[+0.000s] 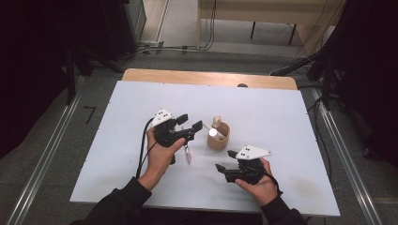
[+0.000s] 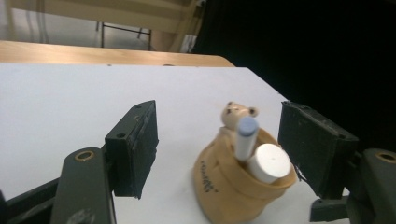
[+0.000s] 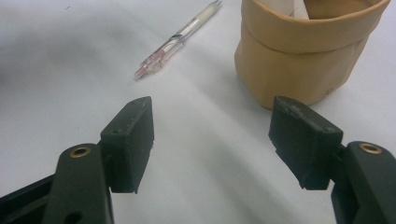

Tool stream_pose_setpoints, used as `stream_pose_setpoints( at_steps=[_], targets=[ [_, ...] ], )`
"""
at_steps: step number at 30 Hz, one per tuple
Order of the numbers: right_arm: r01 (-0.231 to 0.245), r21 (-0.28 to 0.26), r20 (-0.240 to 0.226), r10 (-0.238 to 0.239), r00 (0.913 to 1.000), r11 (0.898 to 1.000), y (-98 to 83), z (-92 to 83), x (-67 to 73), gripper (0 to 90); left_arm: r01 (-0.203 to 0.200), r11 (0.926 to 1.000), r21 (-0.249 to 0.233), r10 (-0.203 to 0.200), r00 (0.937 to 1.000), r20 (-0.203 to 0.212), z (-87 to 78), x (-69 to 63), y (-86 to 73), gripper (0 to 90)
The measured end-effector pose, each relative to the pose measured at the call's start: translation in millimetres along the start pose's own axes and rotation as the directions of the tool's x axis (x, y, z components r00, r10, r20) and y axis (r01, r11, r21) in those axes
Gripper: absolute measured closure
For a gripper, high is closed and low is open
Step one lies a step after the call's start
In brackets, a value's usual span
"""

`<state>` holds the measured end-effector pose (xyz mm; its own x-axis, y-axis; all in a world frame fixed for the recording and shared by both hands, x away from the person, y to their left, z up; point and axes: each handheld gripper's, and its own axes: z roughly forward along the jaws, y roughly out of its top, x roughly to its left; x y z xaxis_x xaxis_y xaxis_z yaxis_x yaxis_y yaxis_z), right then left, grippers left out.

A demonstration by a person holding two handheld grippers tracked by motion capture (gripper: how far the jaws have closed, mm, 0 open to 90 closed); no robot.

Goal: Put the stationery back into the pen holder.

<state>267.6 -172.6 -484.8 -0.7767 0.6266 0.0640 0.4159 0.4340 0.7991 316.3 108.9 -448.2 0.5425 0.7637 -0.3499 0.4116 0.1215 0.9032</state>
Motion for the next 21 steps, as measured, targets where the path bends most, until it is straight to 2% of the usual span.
stream_pose_setpoints(
  at_steps=[8,14,21],
  targets=[
    [0.000,0.000,0.000,0.000,1.0000,1.000,-0.3,0.0,-0.9,29.5,0.011,0.9999,0.013,-0.011,0.9977,-0.067,-7.5,14.3,-6.0,29.8],
    [0.002,0.001,0.001,-0.002,1.0000,1.000,0.0,-0.1,0.0,29.5,0.013,0.9978,0.066,-0.005,0.9928,-0.119,-4.3,23.0,-14.2,30.0],
    [0.007,0.003,0.003,-0.007,1.0000,1.000,-0.1,0.3,0.7,29.5,0.014,0.9915,0.130,0.009,0.9851,-0.172,3.5,27.6,-19.9,30.3]
  ],
)
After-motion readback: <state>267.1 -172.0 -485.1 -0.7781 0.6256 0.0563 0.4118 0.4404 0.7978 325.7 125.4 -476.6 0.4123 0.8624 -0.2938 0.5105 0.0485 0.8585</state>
